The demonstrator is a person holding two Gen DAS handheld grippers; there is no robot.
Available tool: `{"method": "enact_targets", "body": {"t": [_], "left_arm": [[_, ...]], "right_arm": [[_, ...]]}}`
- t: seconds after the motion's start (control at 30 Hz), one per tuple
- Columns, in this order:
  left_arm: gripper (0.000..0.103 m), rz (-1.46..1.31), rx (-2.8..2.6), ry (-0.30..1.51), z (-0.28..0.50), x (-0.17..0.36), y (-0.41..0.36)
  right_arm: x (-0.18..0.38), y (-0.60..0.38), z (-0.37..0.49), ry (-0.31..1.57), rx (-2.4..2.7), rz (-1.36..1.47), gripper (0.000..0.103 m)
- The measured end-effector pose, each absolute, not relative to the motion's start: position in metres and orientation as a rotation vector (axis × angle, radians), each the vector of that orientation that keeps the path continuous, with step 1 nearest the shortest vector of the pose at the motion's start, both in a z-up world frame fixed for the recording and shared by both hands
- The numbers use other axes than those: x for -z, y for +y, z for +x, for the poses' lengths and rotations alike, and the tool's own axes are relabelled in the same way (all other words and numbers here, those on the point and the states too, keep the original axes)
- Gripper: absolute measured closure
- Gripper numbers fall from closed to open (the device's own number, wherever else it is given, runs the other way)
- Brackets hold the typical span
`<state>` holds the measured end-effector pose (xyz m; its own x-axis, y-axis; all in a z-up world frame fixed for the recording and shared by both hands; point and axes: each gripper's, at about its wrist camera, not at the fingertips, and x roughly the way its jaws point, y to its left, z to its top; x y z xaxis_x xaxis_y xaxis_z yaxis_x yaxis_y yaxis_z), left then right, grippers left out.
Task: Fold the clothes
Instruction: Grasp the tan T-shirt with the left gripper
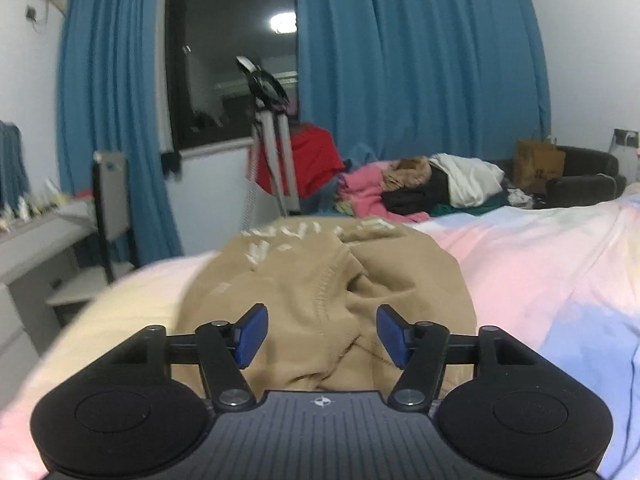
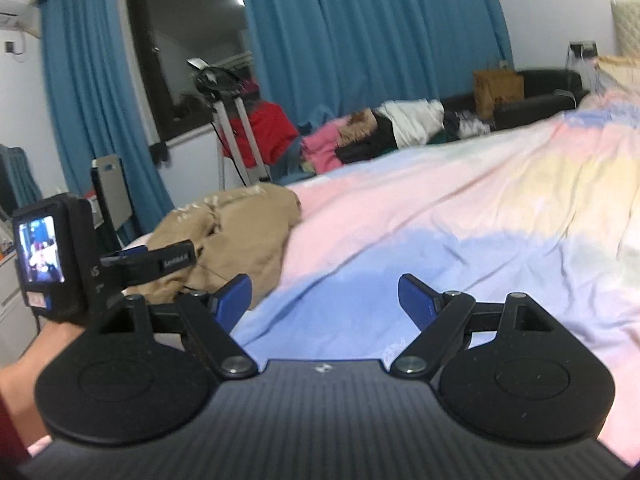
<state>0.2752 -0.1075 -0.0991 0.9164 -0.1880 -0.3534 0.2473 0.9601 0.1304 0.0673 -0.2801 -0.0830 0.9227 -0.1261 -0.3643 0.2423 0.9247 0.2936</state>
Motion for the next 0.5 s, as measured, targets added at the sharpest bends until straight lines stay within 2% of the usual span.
{"method": "enact_targets", "body": {"t": [0.03, 0.07, 0.1, 0.17, 0.23, 0.5], "left_arm": [[0.050, 0.175, 0.237, 0.352, 0.282, 0.104, -0.109], [0.060, 0.175, 0.246, 0.361, 0.287, 0.108, -0.110], [0.065, 0.175, 0.253, 0.370, 0.290, 0.112, -0.110], [0.085, 0.138, 0.256, 0.370, 0.294, 0.114, -0.105], [0.097, 0.082, 0.266, 0.371, 0.291, 0.108, -0.094], [0.099, -0.016, 0.313, 0.252, 0.210, 0.040, -0.047]], "right_arm": [[0.087, -0.281, 0.072, 0.355, 0.194, 0.347, 0.021], [0.091, -0.280, 0.076, 0.362, 0.194, 0.345, 0.021], [0.095, -0.279, 0.080, 0.368, 0.194, 0.343, 0.021], [0.101, -0.275, 0.087, 0.381, 0.190, 0.339, 0.021], [0.106, -0.272, 0.091, 0.393, 0.183, 0.336, 0.021], [0.100, -0.266, 0.088, 0.355, 0.182, 0.317, 0.021]]}}
